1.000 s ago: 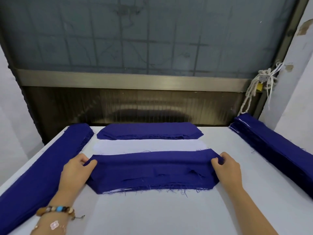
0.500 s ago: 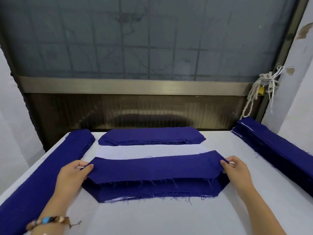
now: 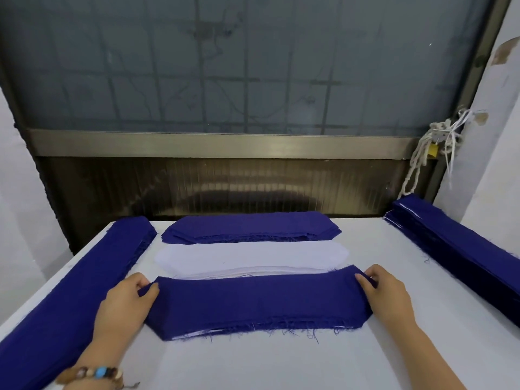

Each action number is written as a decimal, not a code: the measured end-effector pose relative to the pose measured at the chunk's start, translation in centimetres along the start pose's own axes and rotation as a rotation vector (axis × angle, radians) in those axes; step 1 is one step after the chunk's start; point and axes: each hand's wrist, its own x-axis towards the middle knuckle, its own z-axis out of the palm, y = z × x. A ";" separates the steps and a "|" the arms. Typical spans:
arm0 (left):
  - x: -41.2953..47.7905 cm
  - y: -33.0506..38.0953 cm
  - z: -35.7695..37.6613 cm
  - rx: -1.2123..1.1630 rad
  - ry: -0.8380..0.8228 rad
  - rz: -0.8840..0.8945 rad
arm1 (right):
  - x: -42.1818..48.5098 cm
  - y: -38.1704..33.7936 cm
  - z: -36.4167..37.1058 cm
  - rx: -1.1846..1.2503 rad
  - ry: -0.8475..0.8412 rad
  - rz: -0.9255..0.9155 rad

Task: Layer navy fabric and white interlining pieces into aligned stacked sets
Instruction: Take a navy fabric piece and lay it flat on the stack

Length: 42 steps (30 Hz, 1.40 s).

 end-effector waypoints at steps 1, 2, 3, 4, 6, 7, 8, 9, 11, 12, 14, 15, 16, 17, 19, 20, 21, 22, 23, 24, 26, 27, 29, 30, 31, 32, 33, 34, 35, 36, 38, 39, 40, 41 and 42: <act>0.0 0.1 0.0 -0.016 -0.009 -0.015 | 0.0 0.0 0.0 0.016 0.007 -0.003; 0.0 0.2 -0.1 -0.026 -0.014 -0.029 | 0.0 0.0 0.0 0.030 0.015 -0.002; -0.1 0.4 -0.1 -0.026 -0.012 -0.037 | 0.0 -0.1 0.0 0.042 0.021 0.002; -0.1 0.5 -0.1 -0.016 -0.008 -0.042 | 0.0 0.0 0.0 0.049 0.024 0.010; -0.3 0.7 -0.2 0.040 -0.008 -0.045 | 0.0 0.0 0.1 0.042 0.014 0.029; -0.4 0.8 -0.2 0.074 -0.013 -0.043 | 0.0 0.1 0.2 0.033 0.008 0.037; -0.5 0.8 -0.2 0.096 -0.016 -0.039 | 0.0 0.1 0.2 0.029 0.006 0.043; -0.6 0.9 -0.2 0.105 -0.017 -0.032 | 0.0 0.1 0.2 0.034 0.009 0.048; -0.7 0.8 -0.2 0.099 -0.012 -0.020 | -0.1 0.1 0.3 0.055 0.021 0.056; -0.7 0.8 -0.3 0.089 -0.011 -0.018 | -0.1 0.2 0.4 0.062 0.027 0.059; -0.6 0.7 -0.3 0.067 -0.012 -0.022 | -0.2 0.1 0.4 0.071 0.043 0.064; -0.5 0.7 -0.4 0.054 -0.008 -0.029 | -0.2 0.1 0.3 0.083 0.054 0.064; -0.4 0.7 -0.4 0.042 -0.003 -0.038 | -0.2 0.1 0.3 0.097 0.063 0.063; -0.3 0.7 -0.4 0.033 0.002 -0.044 | -0.2 0.1 0.3 0.107 0.066 0.064; -0.3 0.7 -0.4 0.038 0.007 -0.050 | -0.2 0.0 0.3 0.110 0.057 0.064; -0.3 0.7 -0.4 0.052 0.001 -0.051 | -0.1 0.0 0.3 0.109 0.054 0.062; -0.3 0.7 -0.3 0.067 -0.007 -0.053 | -0.2 0.0 0.3 0.106 0.052 0.058; -0.3 0.6 -0.3 0.077 -0.013 -0.051 | -0.2 0.0 0.3 0.104 0.052 0.053; -0.3 0.5 -0.3 0.082 -0.017 -0.047 | -0.2 0.0 0.3 0.104 0.050 0.049; -0.2 0.5 -0.2 0.084 -0.018 -0.042 | -0.2 0.1 0.4 0.103 0.047 0.047; -0.2 0.4 -0.2 0.078 -0.021 -0.041 | -0.2 0.1 0.4 0.093 0.042 0.046; -0.1 0.4 -0.3 0.064 -0.022 -0.043 | -0.2 0.1 0.4 0.083 0.042 0.044; 0.0 0.2 -0.3 0.028 -0.025 -0.033 | -0.2 0.0 0.4 0.071 0.042 0.042; 0.1 0.1 -0.3 0.017 -0.029 -0.024 | -0.2 0.0 0.4 0.071 0.042 0.043; 0.2 0.0 -0.2 0.015 -0.033 -0.017 | -0.2 0.1 0.4 0.072 0.043 0.043; 0.2 -0.1 -0.2 0.017 -0.037 -0.012 | -0.2 0.1 0.4 0.071 0.043 0.043; 0.3 -0.1 -0.2 0.018 -0.040 -0.008 | -0.2 0.1 0.4 0.068 0.042 0.040; 0.3 -0.1 -0.1 0.016 -0.037 0.000 | -0.2 0.2 0.4 0.063 0.042 0.036; 0.3 -0.2 0.0 0.017 -0.029 0.014 | -0.1 0.1 0.3 0.055 0.047 0.029; 0.3 -0.2 0.0 0.026 -0.018 0.030 | 0.0 0.0 0.3 0.039 0.062 0.018; 0.4 0.0 0.0 0.073 0.007 0.071 | 0.0 -0.1 0.2 -0.022 0.114 -0.014; 0.4 0.2 0.0 0.100 0.023 0.098 | -0.1 -0.1 0.2 -0.061 0.144 -0.036; 0.3 0.4 0.0 0.110 0.043 0.131 | -0.1 -0.2 0.2 -0.092 0.174 -0.068; 0.1 0.8 0.0 0.088 0.063 0.175 | -0.2 -0.3 0.2 -0.103 0.204 -0.116; -0.1 1.2 0.1 0.033 0.071 0.232 | -0.2 -0.4 0.2 -0.091 0.226 -0.179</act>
